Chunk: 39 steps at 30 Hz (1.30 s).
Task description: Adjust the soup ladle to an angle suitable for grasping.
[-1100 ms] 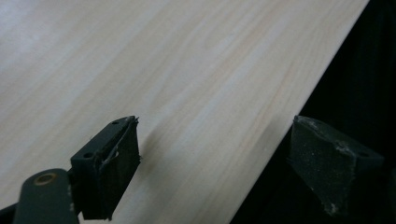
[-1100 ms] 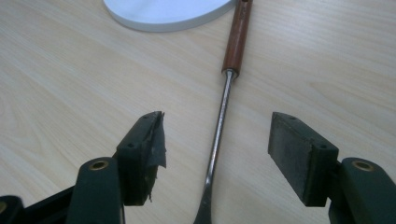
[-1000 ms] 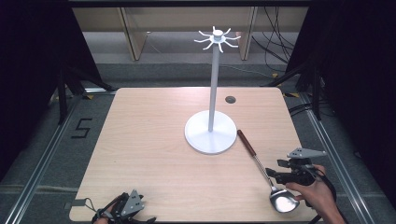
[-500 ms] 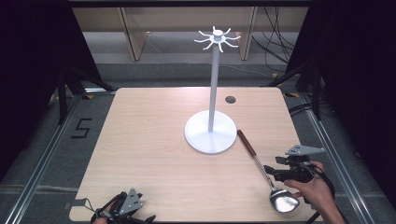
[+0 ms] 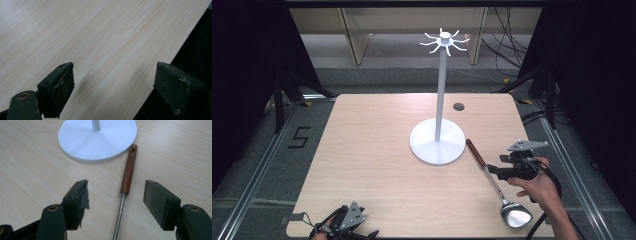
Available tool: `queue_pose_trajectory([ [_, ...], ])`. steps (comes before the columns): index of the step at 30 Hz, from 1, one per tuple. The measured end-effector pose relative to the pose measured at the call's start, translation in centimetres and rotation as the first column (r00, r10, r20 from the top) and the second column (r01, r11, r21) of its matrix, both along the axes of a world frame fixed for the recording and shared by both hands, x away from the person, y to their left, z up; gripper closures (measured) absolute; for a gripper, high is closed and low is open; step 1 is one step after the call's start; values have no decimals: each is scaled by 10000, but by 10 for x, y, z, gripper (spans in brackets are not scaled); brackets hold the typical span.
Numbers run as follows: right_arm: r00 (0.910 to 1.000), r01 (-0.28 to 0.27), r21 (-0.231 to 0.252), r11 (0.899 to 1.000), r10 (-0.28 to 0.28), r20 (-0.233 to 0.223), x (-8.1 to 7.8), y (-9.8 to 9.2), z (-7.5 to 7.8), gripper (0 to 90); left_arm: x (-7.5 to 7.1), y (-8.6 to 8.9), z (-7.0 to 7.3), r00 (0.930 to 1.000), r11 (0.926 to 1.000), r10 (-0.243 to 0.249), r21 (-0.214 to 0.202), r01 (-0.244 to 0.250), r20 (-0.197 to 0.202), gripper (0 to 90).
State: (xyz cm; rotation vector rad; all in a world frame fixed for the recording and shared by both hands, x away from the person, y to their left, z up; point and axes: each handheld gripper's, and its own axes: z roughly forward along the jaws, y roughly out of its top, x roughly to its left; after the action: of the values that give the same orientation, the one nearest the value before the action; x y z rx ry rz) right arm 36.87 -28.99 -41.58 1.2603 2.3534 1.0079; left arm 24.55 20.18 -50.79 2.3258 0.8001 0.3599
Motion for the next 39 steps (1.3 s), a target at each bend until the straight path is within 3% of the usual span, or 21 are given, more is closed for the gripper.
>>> queue_pose_trajectory([
  [4,9998,-184,-404,9990,187,72,20,13,9,378,-1,-1,-1,10000,10000,21,-83,-21,-55,155],
  [6,10000,5,-267,9996,-4,27,25,16,11,386,-1,-1,-2,10000,10000,5,-76,-5,-48,154],
  [7,9989,228,-170,9996,-235,-394,26,19,13,387,-1,-1,-1,10000,10000,-1,-95,1,-60,154],
  [8,9990,54,-500,9987,-76,-433,34,21,12,387,-1,-1,-1,10000,9999,-10,-104,9,-59,154],
  [9,9960,167,-580,9982,-217,-869,37,24,14,389,-1,-1,-1,10000,10000,-11,-88,11,-65,154],
  [10,9964,268,-596,9979,-315,-786,43,26,12,390,0,-1,-1,10000,10000,20,30,-20,-29,154],
  [12,9895,134,-1223,9924,-308,-1415,57,31,12,390,-1,-1,-1,10000,10000,-55,12,55,-65,155],
  [13,9895,134,-1223,9924,-308,-1415,57,31,12,390,-1,-1,-1,10000,10000,-55,12,55,-65,155],
  [15,9868,-13,-1708,9853,-264,-1595,69,37,9,410,0,-1,-1,10000,10000,-27,-32,27,-71,155],
  [18,9845,-171,-1743,9845,-138,-1747,76,42,4,421,0,-1,-1,9999,10000,-60,-39,60,-97,154],
  [21,9749,-99,-1952,9807,-340,-2201,86,50,-3,442,0,-1,-1,10000,10000,-38,0,38,-89,154],
  [27,9677,-211,-2149,9764,-341,-2498,99,55,-15,486,-1,-1,-2,9999,10000,-63,-19,62,-123,154],
  [32,9509,5,-2417,9704,-752,-3002,109,54,-31,524,-1,-2,-2,9999,10000,-90,-34,90,-137,154],
  [35,9439,170,-2508,9679,-982,-3152,113,54,-36,545,0,-1,-2,9999,10000,-86,-23,85,-122,155],
  [36,9448,-16,-2556,9668,-822,-3171,115,53,-38,550,-1,-1,-2,9999,10000,-67,-8,66,-116,154],
  [37,9420,75,-2612,9653,-945,-3219,116,54,-39,554,-1,-1,-2,9999,10000,-87,-39,86,-137,154],
  [38,9301,524,-2564,9651,-1407,-3393,115,56,-39,559,-1,-2,-2,9998,9999,-117,-23,117,-140,154],
  [39,9301,524,-2564,9651,-1407,-3393,115,56,-39,559,-1,-2,-2,9998,9999,-117,-23,117,-140,154],
])
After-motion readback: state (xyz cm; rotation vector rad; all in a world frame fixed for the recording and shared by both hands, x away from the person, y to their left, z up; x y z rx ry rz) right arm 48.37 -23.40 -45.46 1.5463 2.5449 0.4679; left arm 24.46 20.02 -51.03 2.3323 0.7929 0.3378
